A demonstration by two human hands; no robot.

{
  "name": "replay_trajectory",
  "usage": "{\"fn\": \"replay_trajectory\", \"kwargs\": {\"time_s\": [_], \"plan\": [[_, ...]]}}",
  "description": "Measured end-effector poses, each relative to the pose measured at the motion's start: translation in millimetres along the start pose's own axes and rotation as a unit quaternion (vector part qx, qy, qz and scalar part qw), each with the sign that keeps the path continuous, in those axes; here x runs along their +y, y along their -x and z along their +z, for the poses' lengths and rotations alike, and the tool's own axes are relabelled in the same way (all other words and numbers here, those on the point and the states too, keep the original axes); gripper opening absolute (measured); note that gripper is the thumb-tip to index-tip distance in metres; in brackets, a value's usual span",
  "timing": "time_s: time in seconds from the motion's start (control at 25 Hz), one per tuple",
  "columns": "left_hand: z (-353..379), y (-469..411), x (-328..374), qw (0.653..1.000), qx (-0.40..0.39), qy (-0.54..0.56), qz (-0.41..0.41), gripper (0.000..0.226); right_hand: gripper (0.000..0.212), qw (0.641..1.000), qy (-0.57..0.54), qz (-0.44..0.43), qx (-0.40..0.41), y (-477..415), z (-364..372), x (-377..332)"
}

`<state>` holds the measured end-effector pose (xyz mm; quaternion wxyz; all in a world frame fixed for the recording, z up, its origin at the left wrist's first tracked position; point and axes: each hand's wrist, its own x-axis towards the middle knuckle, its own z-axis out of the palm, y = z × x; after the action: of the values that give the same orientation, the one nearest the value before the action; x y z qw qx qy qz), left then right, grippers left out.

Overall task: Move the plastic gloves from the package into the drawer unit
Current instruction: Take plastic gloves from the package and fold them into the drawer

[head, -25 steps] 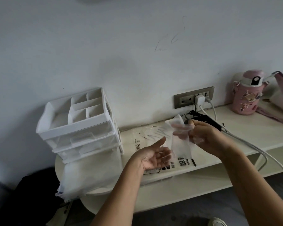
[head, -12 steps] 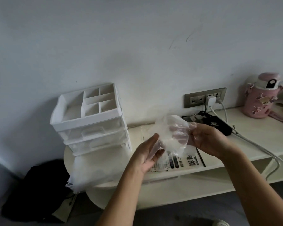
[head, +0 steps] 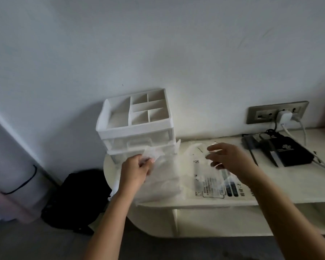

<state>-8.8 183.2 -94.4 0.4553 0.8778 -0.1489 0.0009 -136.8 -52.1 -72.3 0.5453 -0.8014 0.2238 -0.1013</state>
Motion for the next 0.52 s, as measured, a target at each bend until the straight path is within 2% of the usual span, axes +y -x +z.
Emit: {"fn": "replay_trajectory", "kwargs": {"time_s": [0.08,0.16,0.2,0.28,0.4,0.52], "plan": [[-7,-2,-18,0.999,0.012,-0.038,-0.005,0.024,0.029,0.979,0.16,-0.069,0.106,5,27,-15],[-13,-4,-27,0.997,0.026,-0.065,-0.015,0.027,0.028,0.952,0.187,-0.185,0.154,15,56,-34],[-15,-6,-29,0.997,0.032,-0.069,-0.027,0.026,0.029,0.948,0.173,-0.229,0.136,18,70,-43],[-20,-9,-35,0.996,0.035,-0.076,-0.043,0.022,0.033,0.95,0.18,-0.255,0.03,19,101,-50],[-23,-10,-43,0.993,0.032,-0.105,-0.053,0.017,0.039,0.939,0.241,-0.206,-0.131,4,139,-36],[-28,-7,-42,0.981,0.048,-0.178,-0.063,0.016,0.041,0.912,0.33,-0.169,-0.176,-15,163,-14]]}}
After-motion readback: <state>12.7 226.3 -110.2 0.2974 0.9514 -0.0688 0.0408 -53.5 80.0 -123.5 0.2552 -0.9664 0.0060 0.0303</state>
